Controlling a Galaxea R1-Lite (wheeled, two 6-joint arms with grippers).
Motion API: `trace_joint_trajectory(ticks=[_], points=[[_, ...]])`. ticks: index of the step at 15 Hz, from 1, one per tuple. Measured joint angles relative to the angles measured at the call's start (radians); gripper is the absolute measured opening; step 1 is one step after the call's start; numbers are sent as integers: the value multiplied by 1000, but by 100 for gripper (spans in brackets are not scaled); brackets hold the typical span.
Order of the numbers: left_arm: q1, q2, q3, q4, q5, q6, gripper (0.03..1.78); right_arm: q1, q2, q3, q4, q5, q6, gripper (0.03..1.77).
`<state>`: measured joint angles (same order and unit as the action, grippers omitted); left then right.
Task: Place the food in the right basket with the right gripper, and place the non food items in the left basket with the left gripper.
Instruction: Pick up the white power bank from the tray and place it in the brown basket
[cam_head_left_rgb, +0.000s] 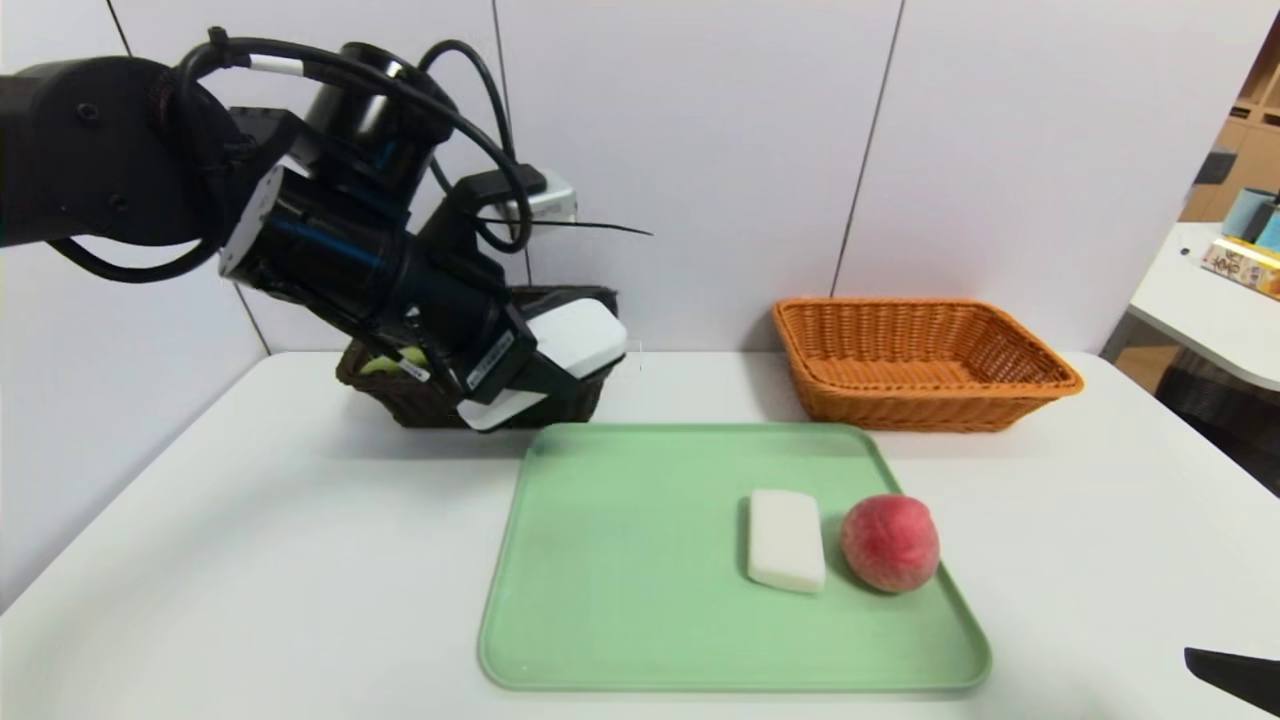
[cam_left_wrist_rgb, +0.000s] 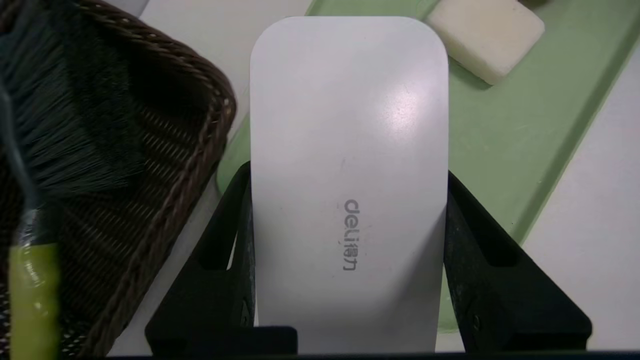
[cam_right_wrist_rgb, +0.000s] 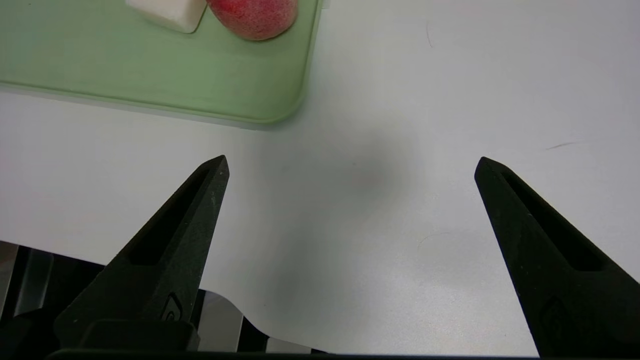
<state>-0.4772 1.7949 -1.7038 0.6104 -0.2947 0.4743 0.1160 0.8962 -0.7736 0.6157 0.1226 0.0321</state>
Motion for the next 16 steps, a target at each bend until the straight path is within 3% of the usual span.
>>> trace_joint_trajectory(ticks=[9, 16], points=[[264, 170, -229, -32, -70, 249, 102, -2, 1, 3, 3, -7, 0, 170], [387, 309, -241, -264, -63, 234, 102, -3, -1, 7, 5, -5, -1, 170]])
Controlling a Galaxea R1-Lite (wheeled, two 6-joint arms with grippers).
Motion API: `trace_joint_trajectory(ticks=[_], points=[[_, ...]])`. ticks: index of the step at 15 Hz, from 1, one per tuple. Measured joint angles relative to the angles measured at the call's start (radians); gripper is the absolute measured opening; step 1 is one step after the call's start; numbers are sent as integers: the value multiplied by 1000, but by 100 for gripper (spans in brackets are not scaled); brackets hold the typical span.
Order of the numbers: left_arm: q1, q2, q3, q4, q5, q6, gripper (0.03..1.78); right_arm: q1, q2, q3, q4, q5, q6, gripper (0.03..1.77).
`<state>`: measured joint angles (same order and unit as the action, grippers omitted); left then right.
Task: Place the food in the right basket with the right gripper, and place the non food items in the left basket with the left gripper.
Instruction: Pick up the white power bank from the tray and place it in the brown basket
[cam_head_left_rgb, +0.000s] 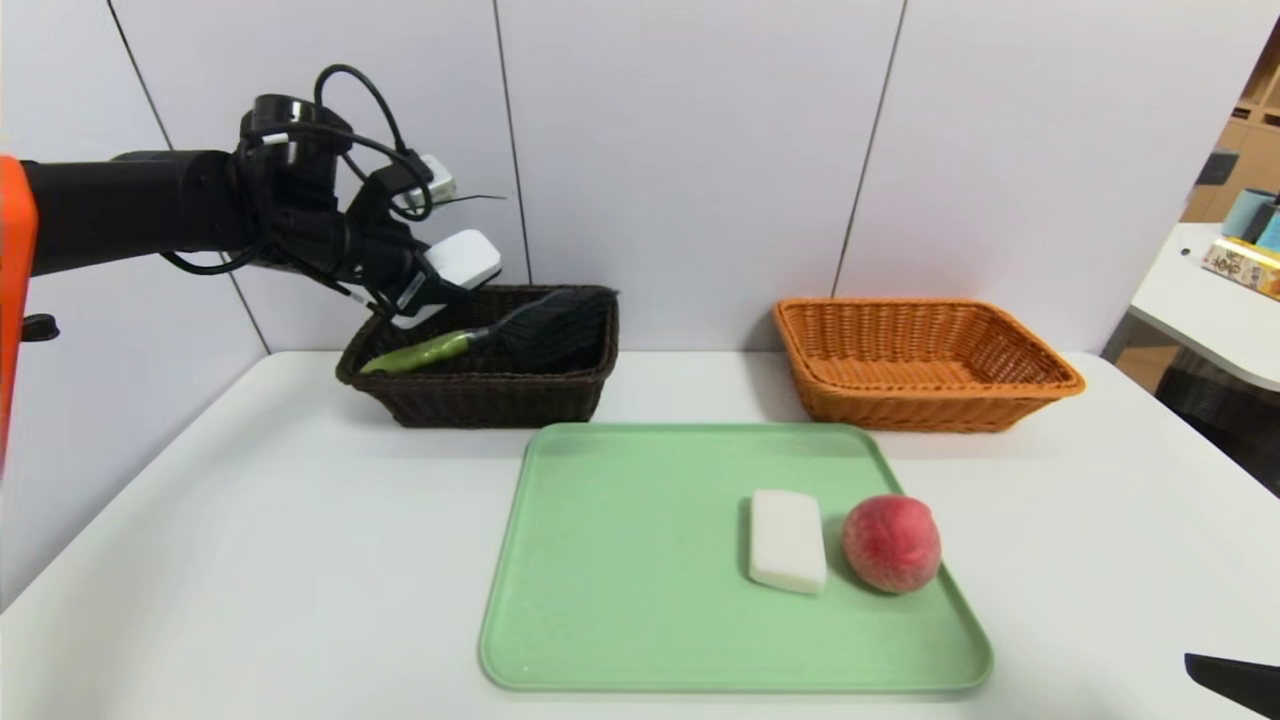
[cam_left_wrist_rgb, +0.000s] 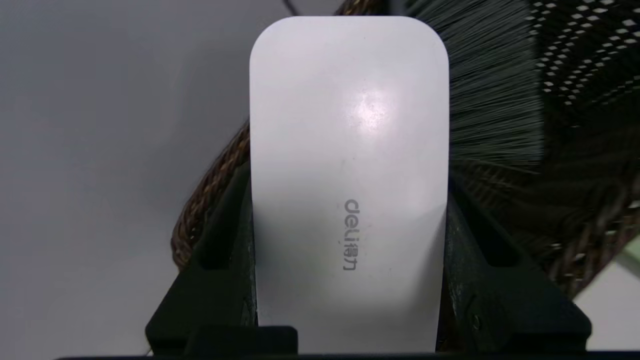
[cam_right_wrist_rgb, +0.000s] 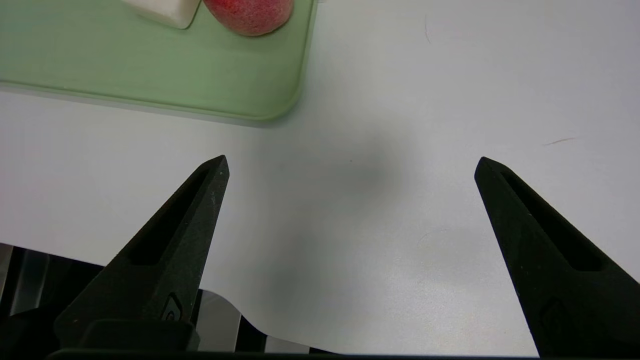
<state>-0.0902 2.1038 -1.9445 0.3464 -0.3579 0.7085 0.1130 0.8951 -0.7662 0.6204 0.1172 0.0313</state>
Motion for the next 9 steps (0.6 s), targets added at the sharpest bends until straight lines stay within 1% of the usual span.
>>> trace_joint_trajectory(ticks=[3, 5, 9], points=[[22, 42, -1, -88, 0, 9, 102, 0, 1, 0, 1, 0, -1, 170], [31, 66, -1, -106, 1, 16, 102, 0, 3, 1, 1, 1, -2, 170], [38, 91, 0, -105, -1, 16, 102, 1, 7, 0, 0, 1, -3, 170]])
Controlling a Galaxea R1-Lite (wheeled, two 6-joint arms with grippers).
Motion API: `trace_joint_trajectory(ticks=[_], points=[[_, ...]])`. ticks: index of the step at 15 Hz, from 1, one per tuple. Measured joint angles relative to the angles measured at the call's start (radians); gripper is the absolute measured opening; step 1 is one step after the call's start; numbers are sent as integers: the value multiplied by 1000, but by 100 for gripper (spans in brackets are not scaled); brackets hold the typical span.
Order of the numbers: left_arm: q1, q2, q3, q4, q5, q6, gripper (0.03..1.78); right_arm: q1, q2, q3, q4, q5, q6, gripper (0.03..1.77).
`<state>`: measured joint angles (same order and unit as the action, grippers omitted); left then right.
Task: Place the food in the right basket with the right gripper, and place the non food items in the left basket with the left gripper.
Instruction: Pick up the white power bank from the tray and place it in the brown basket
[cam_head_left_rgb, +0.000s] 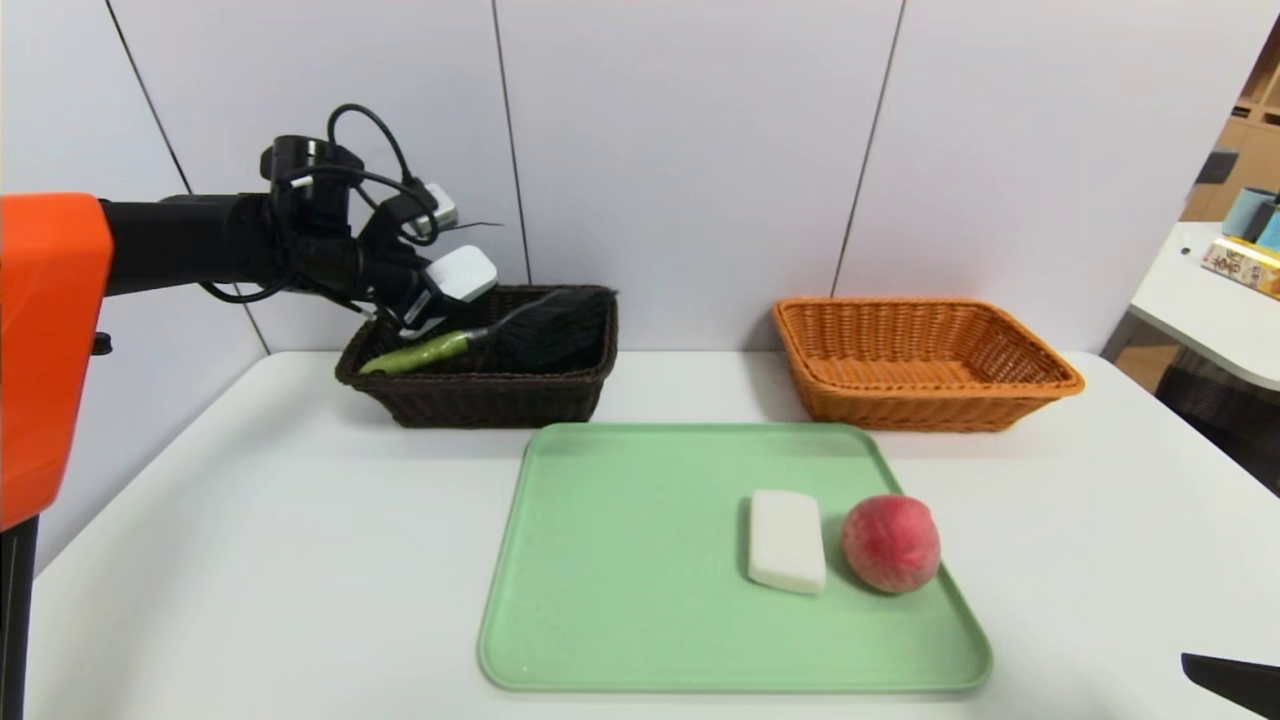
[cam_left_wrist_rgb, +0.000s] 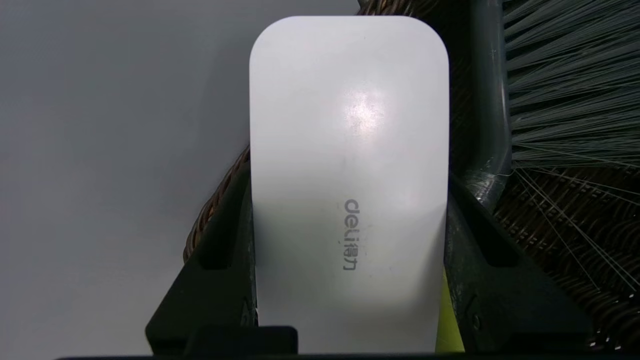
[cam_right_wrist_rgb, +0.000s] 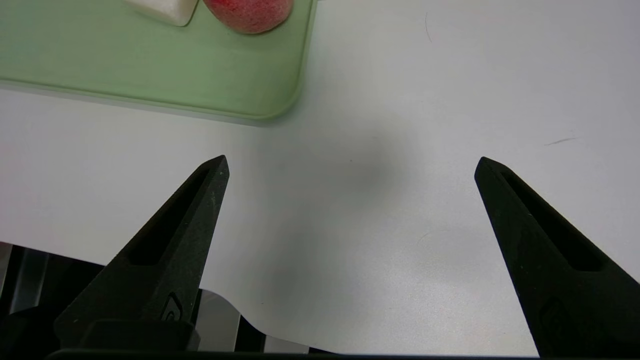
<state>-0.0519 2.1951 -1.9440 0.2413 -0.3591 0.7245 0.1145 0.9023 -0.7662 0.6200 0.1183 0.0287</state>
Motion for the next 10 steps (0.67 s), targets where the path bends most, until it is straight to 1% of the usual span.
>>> trace_joint_trajectory(ticks=[5, 7, 10], points=[[12, 16, 0, 3, -1, 0, 104, 0, -1, 1, 1, 1, 0, 170], [17, 20, 0, 2, 0, 0, 121, 0, -5, 1, 1, 0, 0, 170], [18, 17, 0, -2, 0, -3, 136, 0, -7, 0, 1, 1, 0, 170]])
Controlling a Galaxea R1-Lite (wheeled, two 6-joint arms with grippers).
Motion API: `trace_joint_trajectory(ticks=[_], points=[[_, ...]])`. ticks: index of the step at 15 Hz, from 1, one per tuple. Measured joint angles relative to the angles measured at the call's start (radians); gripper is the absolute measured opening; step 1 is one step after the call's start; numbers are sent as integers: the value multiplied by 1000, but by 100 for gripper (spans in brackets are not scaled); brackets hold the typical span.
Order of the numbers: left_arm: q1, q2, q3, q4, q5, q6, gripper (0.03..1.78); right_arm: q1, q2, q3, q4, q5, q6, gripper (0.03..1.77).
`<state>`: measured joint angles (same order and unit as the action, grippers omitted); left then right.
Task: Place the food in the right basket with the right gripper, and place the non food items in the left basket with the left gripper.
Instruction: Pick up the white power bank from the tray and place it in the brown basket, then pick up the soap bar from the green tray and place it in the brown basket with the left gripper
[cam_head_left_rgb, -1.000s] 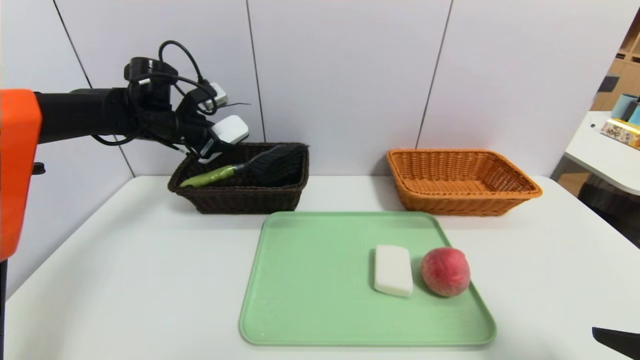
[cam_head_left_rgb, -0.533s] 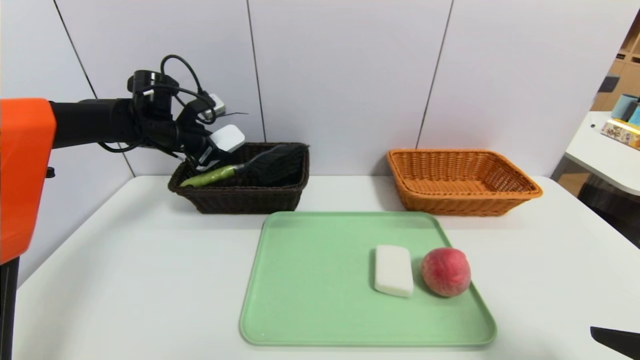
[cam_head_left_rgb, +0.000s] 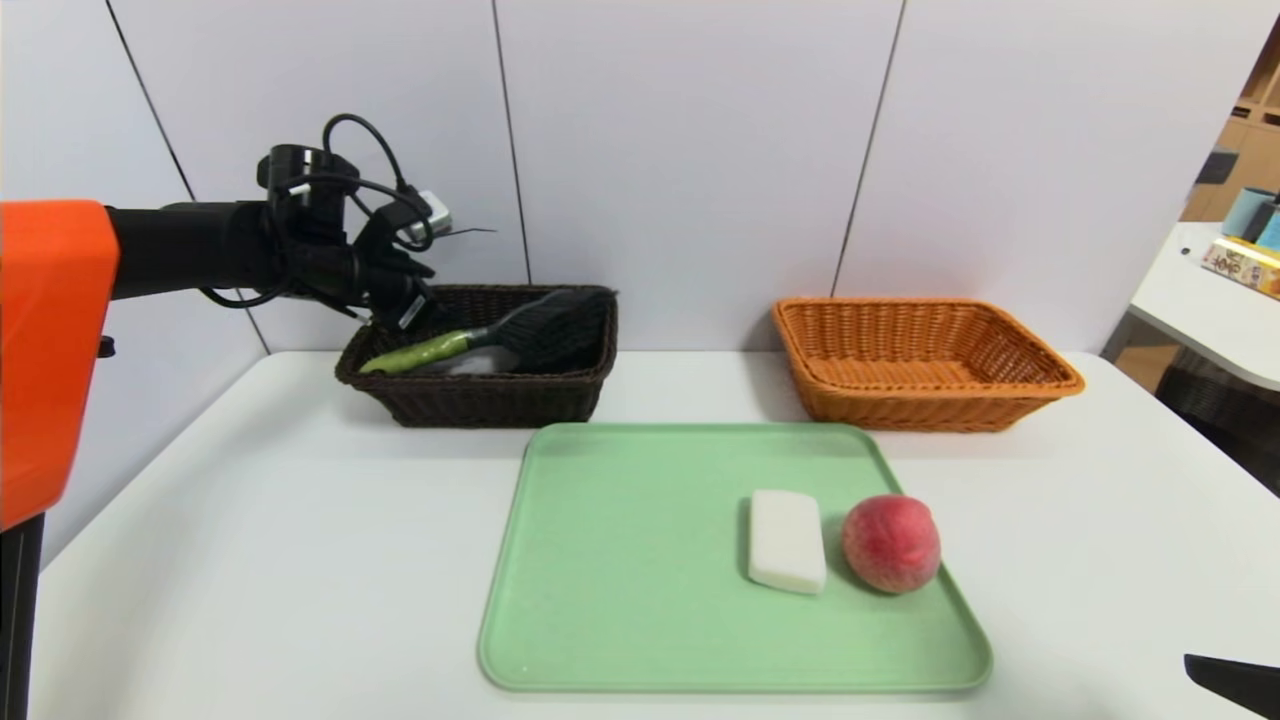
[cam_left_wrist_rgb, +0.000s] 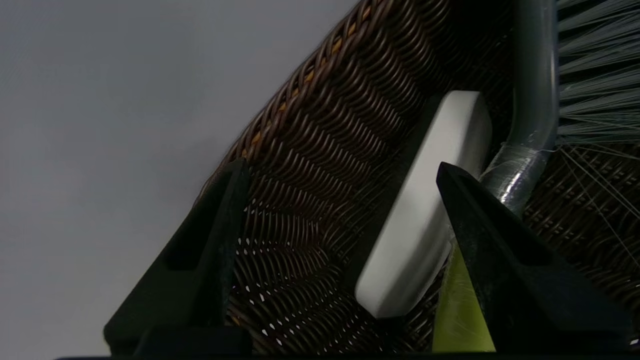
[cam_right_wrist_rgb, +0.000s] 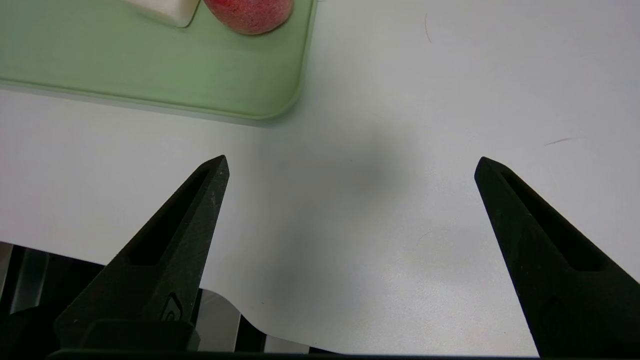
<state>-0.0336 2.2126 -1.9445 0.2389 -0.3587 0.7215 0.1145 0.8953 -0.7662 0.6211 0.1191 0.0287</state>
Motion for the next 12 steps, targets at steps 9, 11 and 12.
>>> trace_joint_trajectory(ticks=[9, 11, 12], points=[[-45, -154, 0, 11, 8, -127, 160, 0, -2, 0, -9, 10, 0, 170], [-108, -196, 3, 30, 27, -248, 162, 0, -2, 2, -8, 9, 0, 170], [-146, -214, 6, 51, 40, -312, 163, 0, -2, 2, -8, 9, 1, 170]])
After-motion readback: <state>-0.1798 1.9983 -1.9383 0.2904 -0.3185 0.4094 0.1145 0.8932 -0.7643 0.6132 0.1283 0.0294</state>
